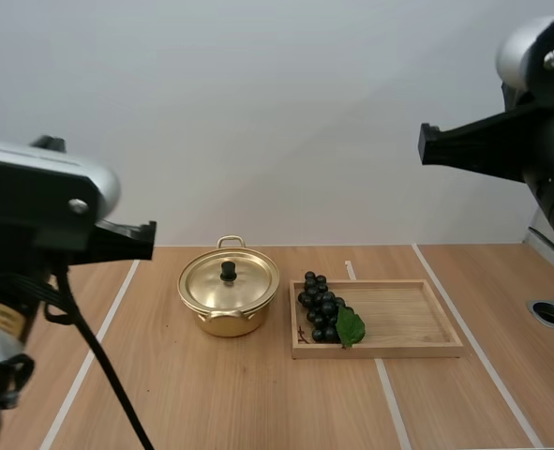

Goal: Open the pot, put the pineapple inside, and close it

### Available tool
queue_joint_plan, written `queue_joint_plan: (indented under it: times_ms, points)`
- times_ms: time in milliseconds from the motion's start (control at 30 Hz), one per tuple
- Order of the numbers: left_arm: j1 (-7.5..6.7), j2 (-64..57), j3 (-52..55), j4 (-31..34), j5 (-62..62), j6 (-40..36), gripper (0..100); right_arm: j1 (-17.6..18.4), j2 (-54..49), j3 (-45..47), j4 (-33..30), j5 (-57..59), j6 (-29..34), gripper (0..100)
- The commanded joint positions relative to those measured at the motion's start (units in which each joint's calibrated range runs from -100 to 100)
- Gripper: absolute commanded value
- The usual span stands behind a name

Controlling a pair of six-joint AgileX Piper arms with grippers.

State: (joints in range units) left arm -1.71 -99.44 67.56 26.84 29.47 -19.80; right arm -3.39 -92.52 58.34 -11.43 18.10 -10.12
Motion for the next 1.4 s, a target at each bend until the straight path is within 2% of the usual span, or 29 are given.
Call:
queue_joint_plan:
  times_ms: [0,133,200,433,567,800,867,900,967,1200,1367]
  points:
    - [-0.14,-0.56,10.51,0.43,-5.74,-2.41,0,-0.12,-4.61,6.41,-0.36,-2.13,-0.33,0]
    - [-0.53,-0.56,19.63,2.66,-13.94,-2.28,0,-0.12,-7.48,12.09,0.46,-2.13,-0.33,0]
    - [-0.72,-0.56,23.2,6.05,-15.36,-2.09,0,-0.2,-7.48,14.51,0.76,-1.83,-0.33,0]
    - [-0.88,-0.56,31.14,4.67,-16.78,-4.99,0,-0.43,-7.48,24.4,0.76,1.08,-0.33,0]
    - [-0.88,-0.56,32.44,4.67,-16.61,-5.09,0,-0.51,-7.48,30.26,0.9,0.34,-0.33,0]
    - [-0.88,-0.56,32.44,5.37,-11.56,-5.0,0,-0.58,-7.48,41.17,-2.27,-12.28,-0.33,0]
    - [-0.88,-0.56,32.44,8.04,-11.32,-3.46,0,-0.67,-7.48,41.66,-4.2,-14.49,-0.33,0]
    - [-0.88,-0.56,32.44,8.61,-11.32,-3.31,0,-0.75,-7.48,41.66,-4.21,-11.6,-0.33,0]
    - [-0.88,-0.56,32.44,7.4,-11.32,-3.9,0,-0.97,-7.48,41.66,-4.3,-11.32,-0.33,0]
    - [-0.88,-0.56,32.44,-0.31,-8.05,-7.74,0,-1.54,-7.48,41.66,4.3,-2.56,-0.33,0]
    - [-0.88,-0.56,32.44,-0.45,-5.48,-13.45,0,-1.94,-7.48,41.66,14.77,5.87,-0.33,0]
